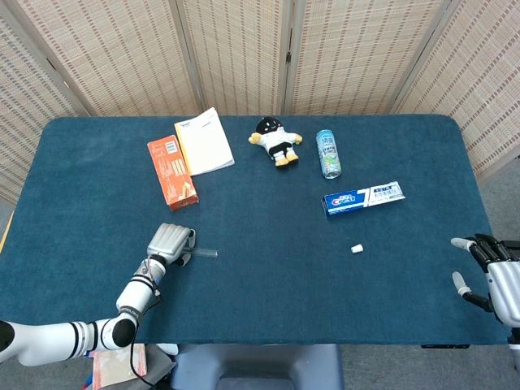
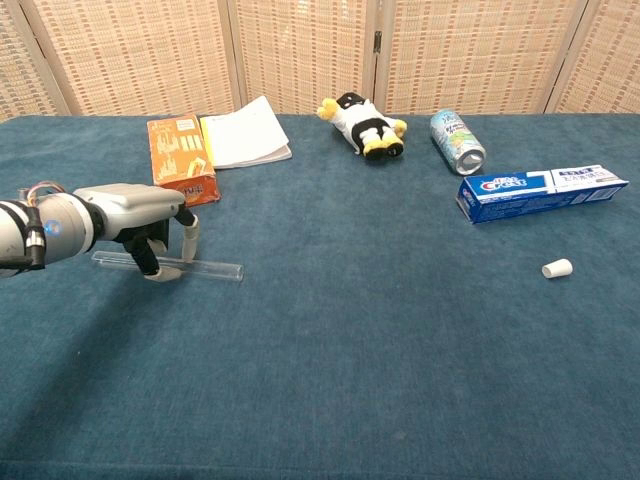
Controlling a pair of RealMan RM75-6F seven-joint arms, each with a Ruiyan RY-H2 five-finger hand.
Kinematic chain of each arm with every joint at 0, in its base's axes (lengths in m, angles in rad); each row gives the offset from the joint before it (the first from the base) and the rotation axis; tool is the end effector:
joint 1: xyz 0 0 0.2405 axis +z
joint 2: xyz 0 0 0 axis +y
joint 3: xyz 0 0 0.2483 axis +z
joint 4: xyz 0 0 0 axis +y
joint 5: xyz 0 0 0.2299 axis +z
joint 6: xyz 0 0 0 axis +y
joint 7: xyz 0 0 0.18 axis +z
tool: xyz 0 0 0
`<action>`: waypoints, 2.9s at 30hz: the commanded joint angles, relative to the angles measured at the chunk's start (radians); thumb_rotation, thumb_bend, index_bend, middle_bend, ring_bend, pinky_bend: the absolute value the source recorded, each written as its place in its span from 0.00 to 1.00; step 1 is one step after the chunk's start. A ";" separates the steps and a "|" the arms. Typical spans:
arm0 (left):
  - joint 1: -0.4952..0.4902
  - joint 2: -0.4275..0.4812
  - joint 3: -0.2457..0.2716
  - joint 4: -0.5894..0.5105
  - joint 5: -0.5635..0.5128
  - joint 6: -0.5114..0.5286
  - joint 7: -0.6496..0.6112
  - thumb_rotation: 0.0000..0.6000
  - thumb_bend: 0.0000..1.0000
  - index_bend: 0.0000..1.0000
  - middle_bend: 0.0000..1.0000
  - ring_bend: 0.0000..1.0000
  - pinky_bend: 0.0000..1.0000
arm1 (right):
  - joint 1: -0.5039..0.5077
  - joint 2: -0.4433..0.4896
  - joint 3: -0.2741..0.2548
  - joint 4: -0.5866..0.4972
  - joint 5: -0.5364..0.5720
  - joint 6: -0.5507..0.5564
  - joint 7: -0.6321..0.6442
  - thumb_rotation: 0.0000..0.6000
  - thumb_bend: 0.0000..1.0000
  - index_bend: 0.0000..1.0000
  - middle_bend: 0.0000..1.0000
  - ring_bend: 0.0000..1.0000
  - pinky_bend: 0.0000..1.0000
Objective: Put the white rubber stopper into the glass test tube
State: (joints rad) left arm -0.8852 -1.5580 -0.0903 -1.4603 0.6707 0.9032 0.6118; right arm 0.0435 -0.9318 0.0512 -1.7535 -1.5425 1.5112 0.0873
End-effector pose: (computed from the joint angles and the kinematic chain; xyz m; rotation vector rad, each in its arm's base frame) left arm -0.1627 0.3837 -0.0722 -1.8866 -1.0009 -0.5583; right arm -0.2956 -0.2046 0.1824 1.3739 -0.9206 0.9512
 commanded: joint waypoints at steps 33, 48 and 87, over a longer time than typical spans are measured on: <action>0.185 0.227 0.008 -0.212 0.323 0.158 -0.266 1.00 0.36 0.56 1.00 1.00 1.00 | 0.098 0.041 0.008 -0.112 0.076 -0.198 -0.167 1.00 0.51 0.26 0.50 0.52 0.51; 0.259 0.304 0.042 -0.343 0.439 0.219 -0.272 1.00 0.36 0.56 1.00 1.00 1.00 | 0.346 -0.018 0.046 -0.075 0.360 -0.634 -0.234 1.00 0.66 0.26 0.90 0.92 0.88; 0.313 0.306 0.042 -0.360 0.476 0.203 -0.246 1.00 0.36 0.55 1.00 1.00 1.00 | 0.600 -0.279 -0.022 0.206 0.581 -0.859 -0.306 1.00 0.72 0.26 0.96 0.98 0.93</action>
State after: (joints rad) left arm -0.5724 -1.2524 -0.0486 -1.8203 1.1472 1.1061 0.3661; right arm 0.6419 -1.2107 0.0305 -1.5417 -0.9556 0.6456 -0.2167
